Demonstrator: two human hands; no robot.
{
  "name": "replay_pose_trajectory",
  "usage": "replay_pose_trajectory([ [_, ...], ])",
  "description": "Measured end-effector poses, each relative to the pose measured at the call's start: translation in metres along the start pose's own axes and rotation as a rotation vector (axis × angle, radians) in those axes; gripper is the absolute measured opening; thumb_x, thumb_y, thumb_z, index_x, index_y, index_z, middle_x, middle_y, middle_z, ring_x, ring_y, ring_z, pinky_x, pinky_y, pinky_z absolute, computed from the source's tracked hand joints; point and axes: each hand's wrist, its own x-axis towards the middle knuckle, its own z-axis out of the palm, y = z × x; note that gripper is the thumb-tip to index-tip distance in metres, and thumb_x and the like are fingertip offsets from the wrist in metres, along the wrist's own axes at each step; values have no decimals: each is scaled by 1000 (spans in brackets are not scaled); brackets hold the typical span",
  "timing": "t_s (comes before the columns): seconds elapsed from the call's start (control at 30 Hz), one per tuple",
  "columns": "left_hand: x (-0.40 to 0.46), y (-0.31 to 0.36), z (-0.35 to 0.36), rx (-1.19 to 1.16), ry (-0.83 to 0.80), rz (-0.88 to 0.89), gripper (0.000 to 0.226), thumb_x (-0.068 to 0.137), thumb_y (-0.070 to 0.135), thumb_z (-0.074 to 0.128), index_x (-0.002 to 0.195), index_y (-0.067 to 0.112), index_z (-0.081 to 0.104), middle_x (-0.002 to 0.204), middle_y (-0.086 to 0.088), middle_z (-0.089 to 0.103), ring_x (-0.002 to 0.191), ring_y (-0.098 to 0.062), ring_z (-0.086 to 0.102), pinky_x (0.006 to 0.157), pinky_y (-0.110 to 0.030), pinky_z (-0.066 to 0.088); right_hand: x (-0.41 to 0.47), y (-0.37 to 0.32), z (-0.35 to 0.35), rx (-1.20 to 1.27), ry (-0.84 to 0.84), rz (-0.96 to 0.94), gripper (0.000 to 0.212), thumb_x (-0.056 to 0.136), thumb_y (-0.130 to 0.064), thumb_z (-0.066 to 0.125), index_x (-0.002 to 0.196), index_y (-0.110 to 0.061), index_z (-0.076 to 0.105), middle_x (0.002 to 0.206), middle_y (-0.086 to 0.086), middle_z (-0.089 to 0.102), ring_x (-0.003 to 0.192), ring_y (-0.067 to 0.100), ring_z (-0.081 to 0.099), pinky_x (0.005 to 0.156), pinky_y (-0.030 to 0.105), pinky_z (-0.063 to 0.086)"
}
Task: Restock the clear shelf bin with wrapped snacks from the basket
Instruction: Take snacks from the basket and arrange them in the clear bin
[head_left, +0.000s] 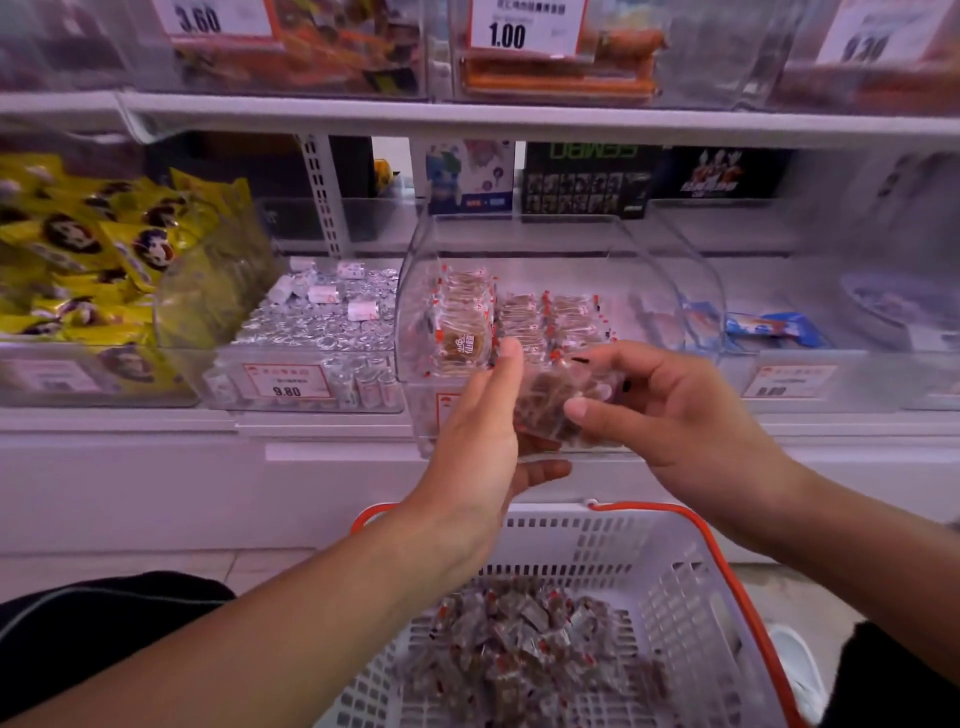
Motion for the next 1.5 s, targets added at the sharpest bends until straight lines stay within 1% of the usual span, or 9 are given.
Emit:
replay_pose_trajectory([
  [0.13, 0, 1, 5, -120, -72, -89, 57, 95, 61, 43, 122, 16, 65, 106, -5, 76, 87, -16, 72, 68, -32, 57, -4, 6, 8, 95, 70, -20, 30, 79, 2, 71, 107, -6, 64, 100, 21, 71, 88, 21, 68, 83, 33, 59],
  [0.27, 5, 1, 7, -160, 13, -78, 26, 102, 29, 48, 111, 9, 62, 94, -11, 74, 72, -15, 68, 60, -31, 57, -3, 6, 7, -100, 33, -72, 29, 79, 7, 73, 100, -13, 70, 90, 10, 73, 82, 18, 70, 78, 29, 60],
  [0.4, 8, 0, 5, -83, 82, 55, 13, 102, 12, 47, 105, 18, 58, 83, -4, 71, 63, -11, 65, 53, -26, 53, -2, 6, 5, -304, 71, -145, 39, 80, 5, 73, 110, -20, 70, 107, 4, 63, 89, 16, 69, 80, 26, 58],
  [0.63, 1, -5, 2, 174, 39, 251, 15, 106, 27, 41, 118, 31, 49, 99, -6, 67, 70, -7, 62, 54, -17, 48, -10, 19, 16, -205, -103, -14, 90, 84, -43, 60, 157, -26, 9, 136, -18, 56, 125, 0, 54, 105, 22, 43],
  [0.7, 0, -6, 3, 197, 35, 281, 13, 105, 27, 41, 115, 33, 46, 100, -5, 64, 69, -2, 61, 54, -16, 48, -10, 19, 19, -149, -97, -25, 85, 86, -39, 57, 156, -24, 12, 127, -16, 64, 120, -2, 57, 98, 16, 45],
  [0.83, 3, -6, 4, 178, 80, 312, 10, 103, 27, 47, 113, 29, 48, 113, -9, 67, 81, -8, 64, 60, -19, 52, -7, 18, 19, -73, 21, -97, 68, 94, -22, 55, 153, -32, 22, 129, -5, 56, 120, 7, 58, 101, 29, 47],
  [0.97, 5, -4, 5, 43, 64, 245, 18, 100, 26, 53, 111, 12, 59, 99, -16, 72, 80, -16, 65, 59, -23, 52, -6, 21, 18, -133, 56, -190, 54, 96, -20, 56, 145, -35, 42, 131, -7, 56, 121, 13, 55, 101, 37, 48],
  [1.2, 2, 2, 9, -295, -149, 41, 13, 102, 29, 47, 109, 20, 52, 104, -12, 74, 83, -22, 71, 67, -32, 59, -13, 23, 28, -47, 290, -260, 42, 94, -22, 58, 135, -32, 57, 124, 6, 64, 116, 19, 61, 102, 40, 50],
  [1.5, 4, 4, 2, 57, -9, 326, 8, 106, 20, 40, 103, 20, 47, 81, 2, 66, 64, -6, 61, 55, -21, 50, -10, 22, 30, 44, 168, -109, 64, 84, -18, 66, 144, -18, 45, 119, 6, 67, 109, 11, 67, 92, 22, 53],
])
